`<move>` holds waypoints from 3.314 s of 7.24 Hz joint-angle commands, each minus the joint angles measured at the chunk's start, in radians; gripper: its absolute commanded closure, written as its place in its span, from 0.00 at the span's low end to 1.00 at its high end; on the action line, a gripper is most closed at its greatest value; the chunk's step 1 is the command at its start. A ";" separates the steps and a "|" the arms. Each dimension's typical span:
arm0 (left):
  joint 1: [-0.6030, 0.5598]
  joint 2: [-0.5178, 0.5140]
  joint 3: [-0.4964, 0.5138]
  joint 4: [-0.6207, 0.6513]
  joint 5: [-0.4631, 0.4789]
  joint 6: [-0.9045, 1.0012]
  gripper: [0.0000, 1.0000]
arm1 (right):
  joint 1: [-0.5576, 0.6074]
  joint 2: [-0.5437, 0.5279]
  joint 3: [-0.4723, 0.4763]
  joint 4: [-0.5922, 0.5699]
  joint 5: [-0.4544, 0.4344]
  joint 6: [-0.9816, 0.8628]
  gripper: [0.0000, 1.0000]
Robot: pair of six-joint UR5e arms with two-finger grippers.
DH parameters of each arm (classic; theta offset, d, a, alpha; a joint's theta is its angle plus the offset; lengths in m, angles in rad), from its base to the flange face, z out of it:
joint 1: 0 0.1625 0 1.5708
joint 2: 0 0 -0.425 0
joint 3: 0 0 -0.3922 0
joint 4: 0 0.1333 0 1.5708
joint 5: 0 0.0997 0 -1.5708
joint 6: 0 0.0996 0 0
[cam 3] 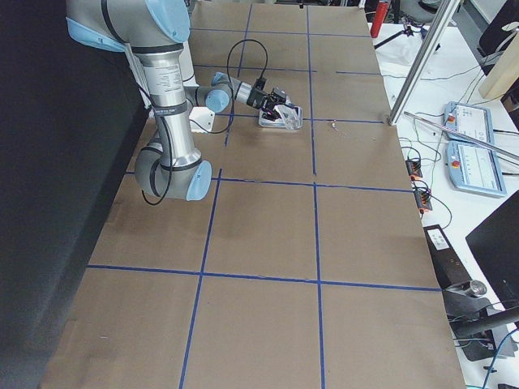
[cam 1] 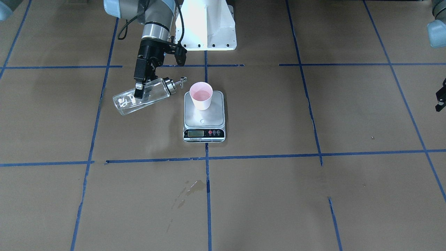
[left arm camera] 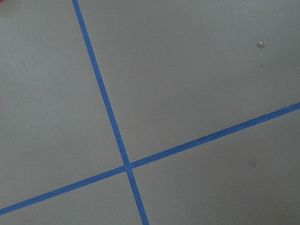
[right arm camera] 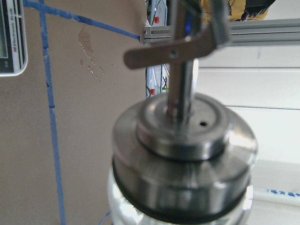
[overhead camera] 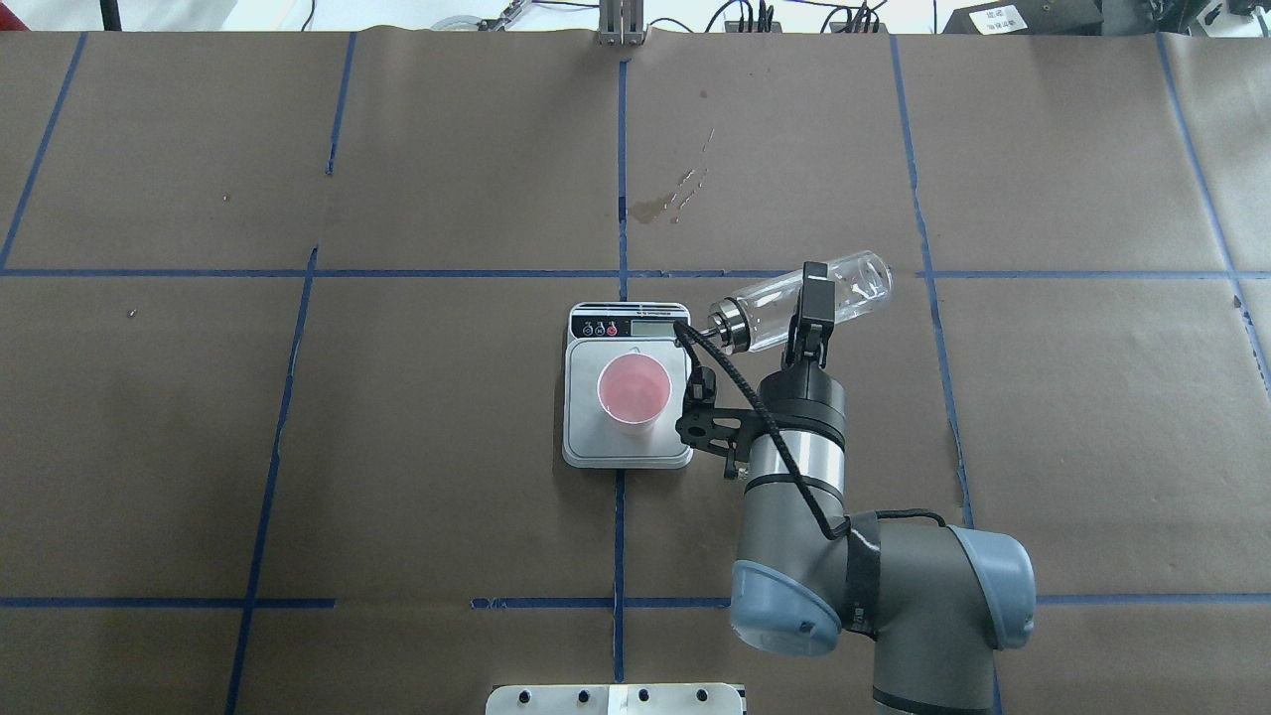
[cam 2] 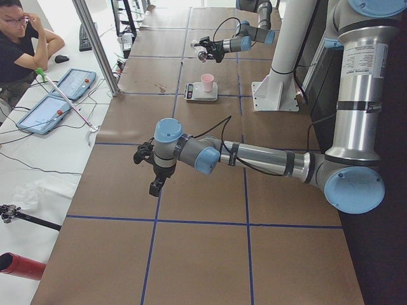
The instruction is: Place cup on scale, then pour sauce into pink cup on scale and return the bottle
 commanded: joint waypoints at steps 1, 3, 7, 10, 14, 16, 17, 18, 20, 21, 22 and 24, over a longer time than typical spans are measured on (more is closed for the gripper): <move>-0.011 -0.030 0.034 0.000 0.000 -0.001 0.00 | -0.013 0.038 -0.008 -0.113 -0.053 -0.004 1.00; -0.015 -0.033 0.041 0.003 0.000 -0.001 0.00 | -0.019 0.038 -0.026 -0.199 -0.108 -0.012 1.00; -0.017 -0.050 0.054 0.006 -0.002 -0.001 0.00 | -0.021 0.036 -0.026 -0.211 -0.189 -0.214 1.00; -0.017 -0.061 0.057 0.012 -0.002 -0.002 0.00 | -0.019 0.039 -0.020 -0.199 -0.179 -0.199 1.00; -0.017 -0.065 0.054 0.012 -0.003 -0.002 0.00 | -0.053 0.019 -0.032 -0.042 -0.096 0.144 1.00; -0.018 -0.067 0.048 0.012 -0.003 -0.005 0.00 | -0.055 -0.027 -0.032 0.196 -0.021 0.177 1.00; -0.018 -0.067 0.044 0.012 -0.003 -0.005 0.00 | -0.055 -0.062 -0.034 0.334 0.004 0.181 1.00; -0.018 -0.067 0.039 0.012 -0.003 -0.007 0.00 | -0.053 -0.071 -0.031 0.455 0.018 0.181 1.00; -0.021 -0.068 0.037 0.012 -0.003 -0.007 0.00 | -0.042 -0.088 -0.023 0.580 0.086 0.297 1.00; -0.027 -0.085 0.039 0.015 -0.002 -0.007 0.00 | -0.039 -0.119 -0.007 0.589 0.106 0.395 1.00; -0.034 -0.087 0.039 0.015 -0.002 -0.007 0.00 | -0.020 -0.139 0.021 0.603 0.148 0.430 1.00; -0.044 -0.087 0.019 0.015 -0.002 -0.007 0.00 | 0.046 -0.172 0.088 0.603 0.285 0.620 1.00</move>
